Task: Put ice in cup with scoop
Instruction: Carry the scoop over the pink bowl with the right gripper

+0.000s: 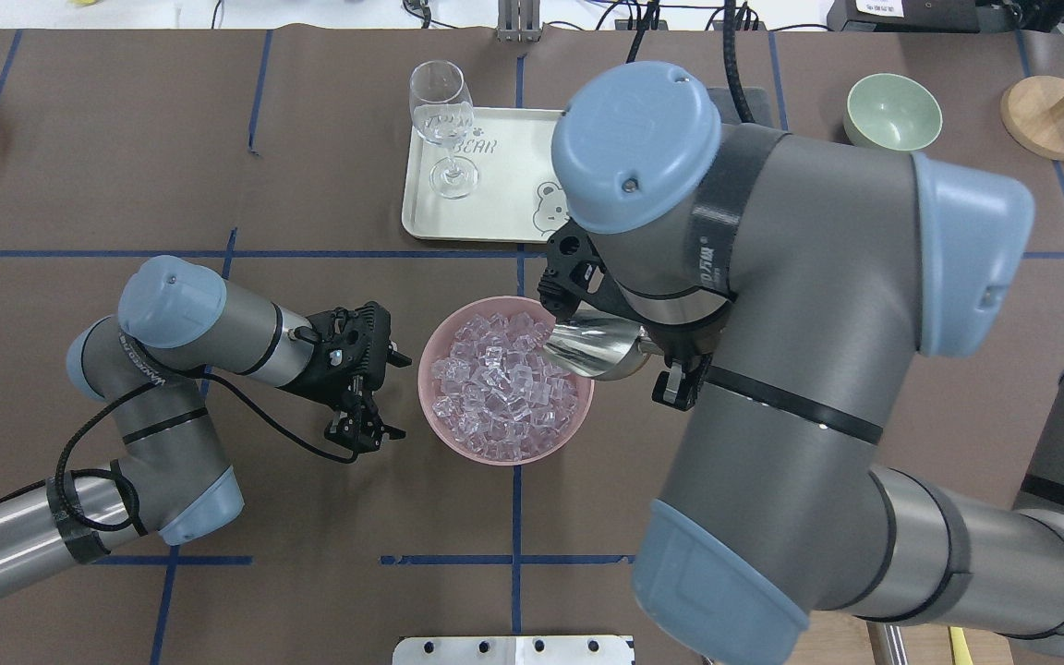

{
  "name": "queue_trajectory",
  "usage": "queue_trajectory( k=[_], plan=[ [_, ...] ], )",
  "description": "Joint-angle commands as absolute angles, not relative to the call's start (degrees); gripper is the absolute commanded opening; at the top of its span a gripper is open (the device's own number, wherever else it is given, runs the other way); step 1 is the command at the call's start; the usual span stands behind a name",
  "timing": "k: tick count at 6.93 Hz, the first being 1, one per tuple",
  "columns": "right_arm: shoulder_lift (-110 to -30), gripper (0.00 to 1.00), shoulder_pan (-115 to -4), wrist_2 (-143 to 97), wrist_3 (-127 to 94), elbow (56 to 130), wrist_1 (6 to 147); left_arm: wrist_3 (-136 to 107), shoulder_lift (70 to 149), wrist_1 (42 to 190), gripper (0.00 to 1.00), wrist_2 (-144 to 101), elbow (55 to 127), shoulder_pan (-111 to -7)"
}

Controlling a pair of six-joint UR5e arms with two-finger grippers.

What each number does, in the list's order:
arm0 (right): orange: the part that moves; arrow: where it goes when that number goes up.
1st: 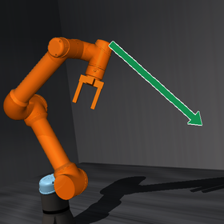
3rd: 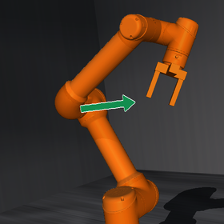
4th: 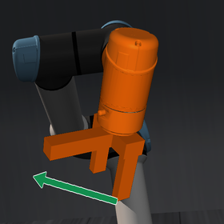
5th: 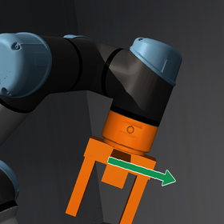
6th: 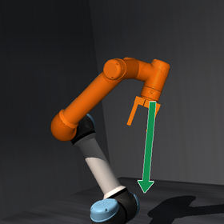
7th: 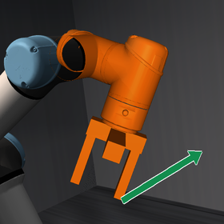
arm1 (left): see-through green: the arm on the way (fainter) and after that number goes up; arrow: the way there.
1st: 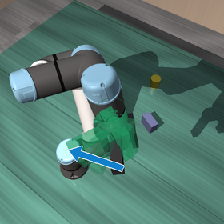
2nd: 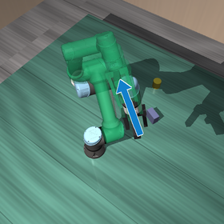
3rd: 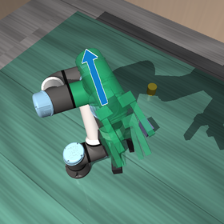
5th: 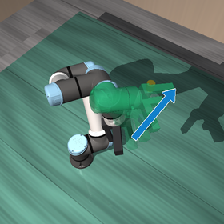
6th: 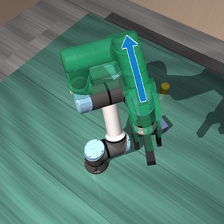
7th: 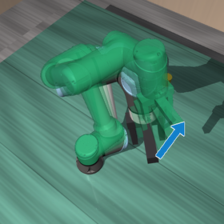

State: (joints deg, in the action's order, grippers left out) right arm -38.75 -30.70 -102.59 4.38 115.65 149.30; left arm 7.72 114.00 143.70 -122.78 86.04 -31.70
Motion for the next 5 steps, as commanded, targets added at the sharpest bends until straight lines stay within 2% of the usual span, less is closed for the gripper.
queue_trajectory(
  k=[1,5],
  plan=[
    [-35.96,0.0,-30.24,-100.47,8.69,111.81,152.56,1.99,114.43,143.96,1.0,-122.78,85.52,-31.64],
    [-32.78,0.0,-26.2,-95.19,11.69,107.59,155.3,0.97,115.4,144.05,1.0,-122.78,85.17,-31.55]
  ],
)
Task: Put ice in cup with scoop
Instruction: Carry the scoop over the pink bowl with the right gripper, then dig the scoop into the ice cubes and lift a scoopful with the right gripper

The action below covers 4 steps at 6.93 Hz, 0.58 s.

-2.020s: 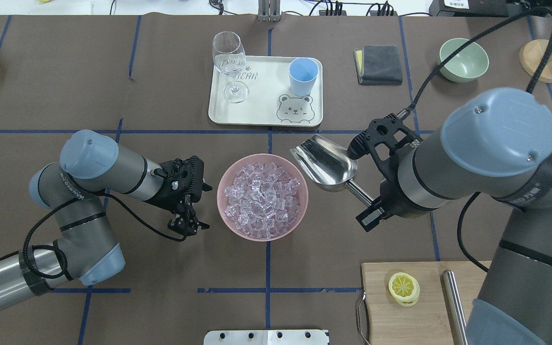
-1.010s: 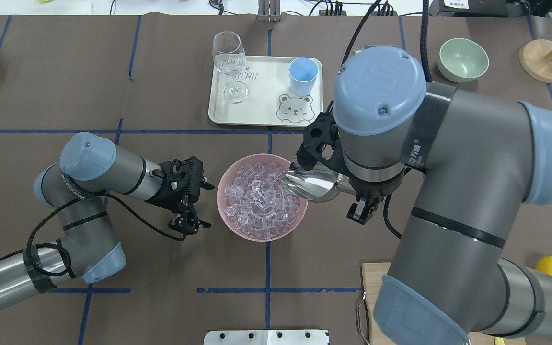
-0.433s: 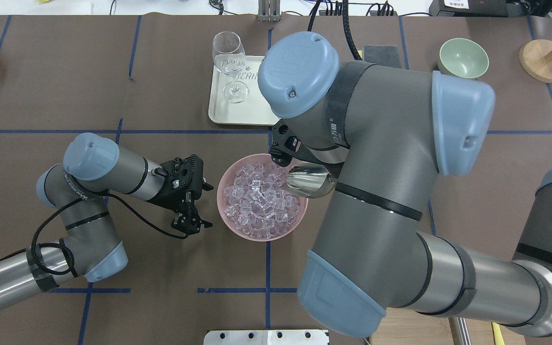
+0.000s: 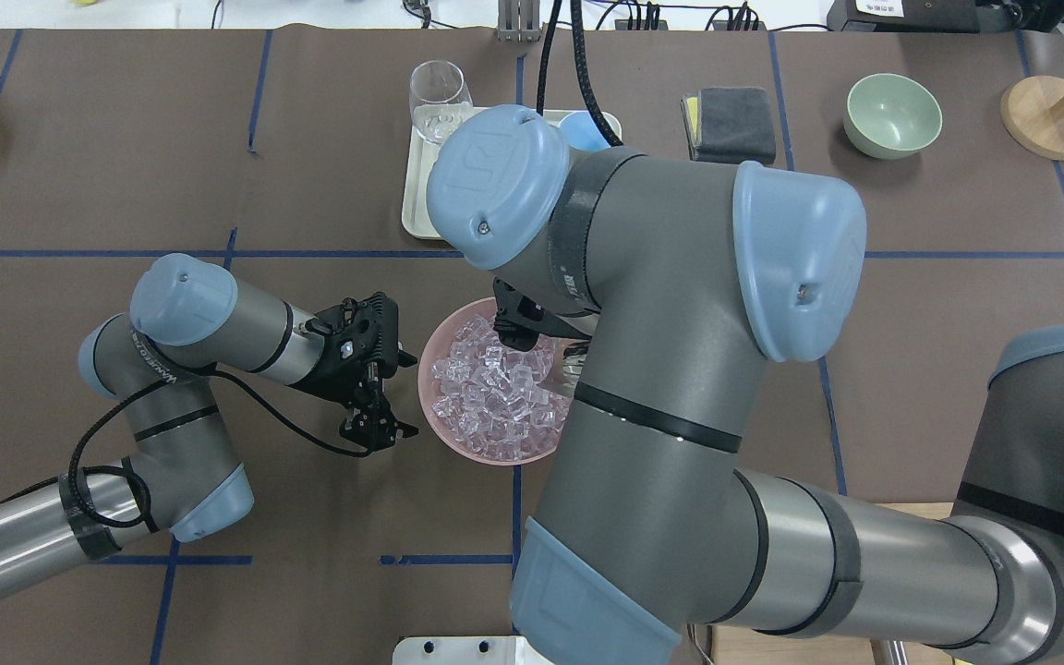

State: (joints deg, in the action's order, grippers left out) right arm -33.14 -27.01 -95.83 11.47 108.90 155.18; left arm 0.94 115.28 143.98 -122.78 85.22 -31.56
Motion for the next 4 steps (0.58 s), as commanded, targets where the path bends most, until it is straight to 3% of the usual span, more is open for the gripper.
queue_trajectory(
  k=[1,4],
  plan=[
    [-32.87,0.0,-25.84,-94.49,11.69,107.49,155.3,0.88,116.1,144.14,1.0,-122.78,84.73,-31.55],
    [-33.39,0.0,-23.12,-92.9,11.69,105.56,155.04,0.88,116.72,144.14,1.0,-122.78,84.02,-31.55]
  ],
)
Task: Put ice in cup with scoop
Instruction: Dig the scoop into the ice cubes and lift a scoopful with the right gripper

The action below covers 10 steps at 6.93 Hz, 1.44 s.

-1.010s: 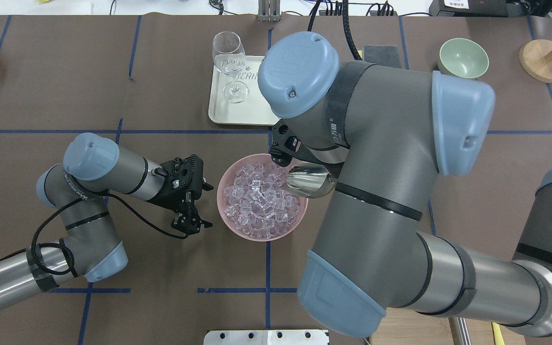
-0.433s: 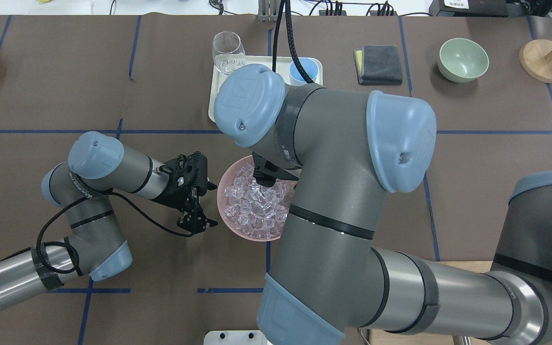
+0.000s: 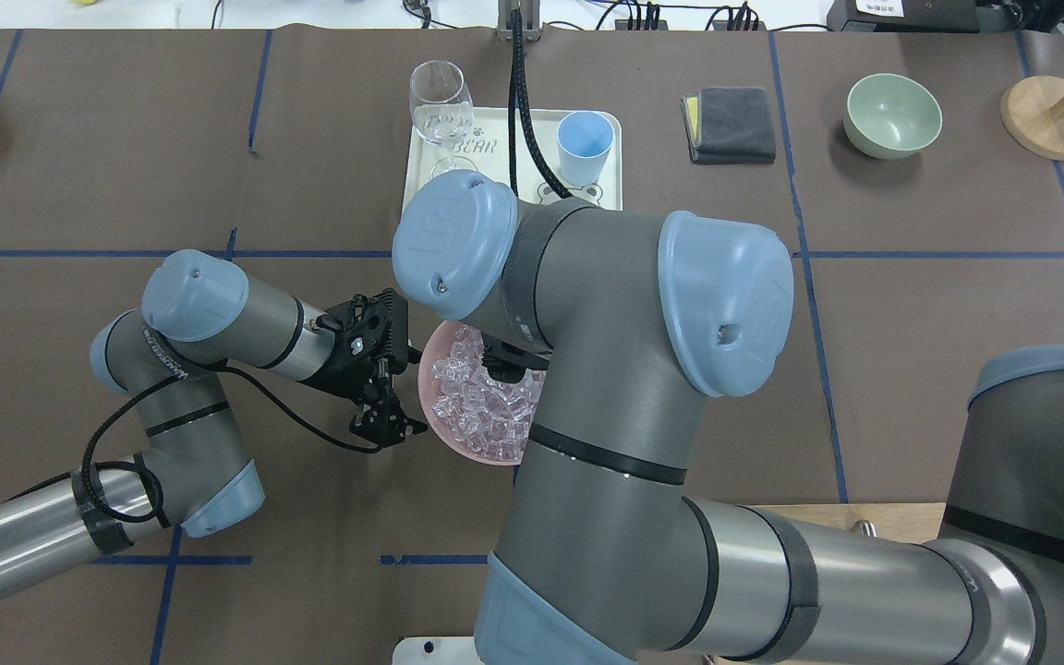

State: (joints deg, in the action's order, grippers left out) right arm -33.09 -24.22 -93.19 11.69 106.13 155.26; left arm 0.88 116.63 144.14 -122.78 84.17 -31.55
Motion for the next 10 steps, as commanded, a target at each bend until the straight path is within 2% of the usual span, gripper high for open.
queue_trajectory(
  k=[1,4,10],
  plan=[
    [-33.49,0.0,-22.85,-92.9,11.6,105.21,154.95,0.88,116.63,144.14,1.0,-122.78,84.02,-31.55],
    [-34.97,0.0,-21.98,-92.37,10.81,105.12,152.68,0.88,116.72,144.23,1.0,-122.78,84.02,-31.55],
    [-42.34,0.0,-24.69,-100.0,10.55,104.24,139.35,0.88,117.07,144.32,1.0,-122.78,84.02,-31.55]
  ],
)
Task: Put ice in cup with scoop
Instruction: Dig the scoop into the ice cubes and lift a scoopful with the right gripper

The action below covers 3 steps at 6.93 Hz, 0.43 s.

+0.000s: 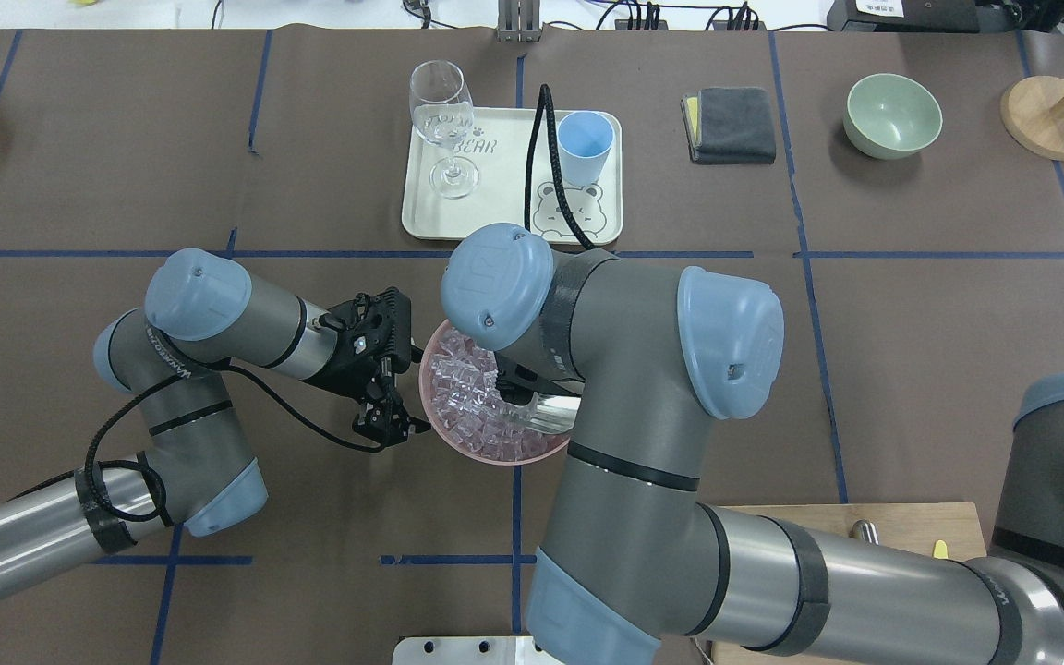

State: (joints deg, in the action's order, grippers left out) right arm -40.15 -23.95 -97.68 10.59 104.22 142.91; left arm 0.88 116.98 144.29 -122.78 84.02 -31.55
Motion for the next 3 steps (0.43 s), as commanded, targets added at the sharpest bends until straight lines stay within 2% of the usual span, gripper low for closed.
queue_trajectory(
  k=[1,3],
  plan=[
    [-43.93,0.0,-25.83,-103.15,10.55,104.06,137.48,0.88,117.07,144.32,1.0,-122.78,84.02,-31.55],
    [-44.3,0.0,-26.37,-104.94,10.55,104.06,137.37,0.88,117.42,144.32,1.0,-122.78,84.02,-31.55]
  ],
)
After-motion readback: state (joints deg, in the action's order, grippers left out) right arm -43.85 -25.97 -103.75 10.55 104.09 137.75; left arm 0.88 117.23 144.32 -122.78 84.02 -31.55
